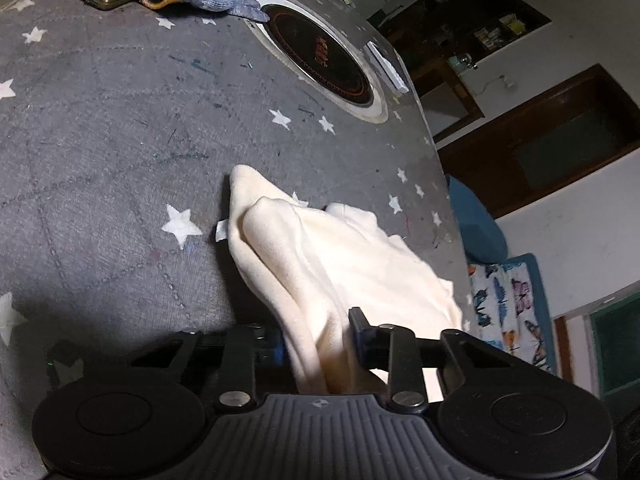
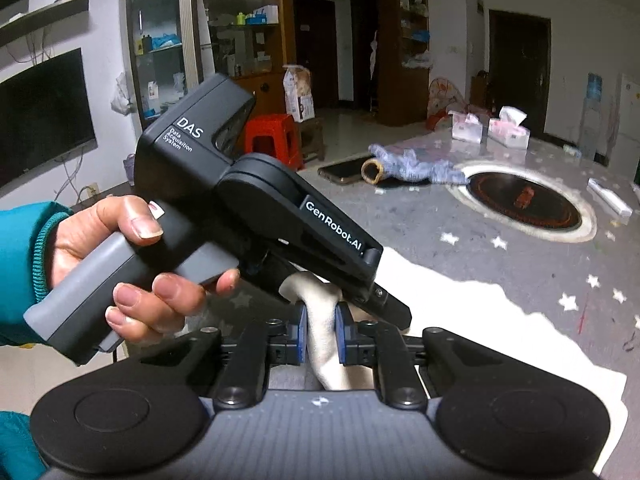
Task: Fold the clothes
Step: 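Fold the held edge over the bundle with the left gripper while the right gripper pinches the other edge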
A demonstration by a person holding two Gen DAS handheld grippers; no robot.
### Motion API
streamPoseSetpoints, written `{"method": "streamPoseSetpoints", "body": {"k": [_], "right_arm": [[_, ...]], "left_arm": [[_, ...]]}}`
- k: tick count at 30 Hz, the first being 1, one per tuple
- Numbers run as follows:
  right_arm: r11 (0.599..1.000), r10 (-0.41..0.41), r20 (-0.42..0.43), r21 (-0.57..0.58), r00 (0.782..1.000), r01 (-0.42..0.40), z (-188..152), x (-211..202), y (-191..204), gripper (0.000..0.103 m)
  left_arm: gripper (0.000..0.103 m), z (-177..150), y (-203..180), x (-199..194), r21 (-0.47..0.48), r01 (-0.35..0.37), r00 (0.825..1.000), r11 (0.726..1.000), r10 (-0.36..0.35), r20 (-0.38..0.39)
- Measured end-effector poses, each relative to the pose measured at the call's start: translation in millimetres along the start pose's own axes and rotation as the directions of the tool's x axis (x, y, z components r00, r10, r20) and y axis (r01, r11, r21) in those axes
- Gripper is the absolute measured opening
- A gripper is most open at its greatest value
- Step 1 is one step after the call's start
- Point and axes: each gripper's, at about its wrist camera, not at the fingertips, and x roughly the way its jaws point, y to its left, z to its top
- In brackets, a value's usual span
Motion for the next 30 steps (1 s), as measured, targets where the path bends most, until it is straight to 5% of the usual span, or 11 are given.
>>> {"method": "streamPoseSetpoints", "body": {"k": [5,10,14,19,22,27,30], "right_arm": [[0.998,0.006,0.002,0.065,1.0,-0.006,-8.1,-11.6,-15.8,0.015],[0.977,-0.105,0.008,0.189,0.994,0.102,-25.3,-33.9,-56.1,0.016],[0.908,-0.23,-0.031,0.352,0.973,0.226,-46.1,-48.0,-102.8,0.032],[0.822,-0.35,-0.053,0.462,0.935,0.334,-69.4,-60.1,-146.6,0.037],[0.79,-0.373,-0.054,0.506,0.926,0.348,-76.4,-59.1,-162.3,0.05],[0.748,-0.372,-0.042,0.578,0.927,0.326,-86.3,-48.5,-181.7,0.05],[0.763,-0.353,-0.029,0.569,0.935,0.306,-85.0,-41.6,-178.6,0.048]], "left_arm": [[0.022,-2.8,-0.7,2.5,0.041,-0.038,0.999,0.998,0.038,0.02],[0.022,-7.9,-8.0,2.3,0.107,-0.069,0.997,0.992,0.065,0.045],[0.022,-8.0,-11.5,2.0,0.13,-0.088,0.996,0.988,0.083,0.045],[0.023,-8.8,-16.8,3.6,0.152,-0.114,0.993,0.982,0.108,0.045],[0.023,-9.0,-19.7,4.7,0.169,-0.127,0.992,0.977,0.121,0.044],[0.024,-11.5,-26.0,6.6,0.228,-0.151,0.988,0.962,0.143,0.053],[0.025,-13.8,-31.6,7.9,0.274,-0.181,0.983,0.945,0.168,0.069]]}}
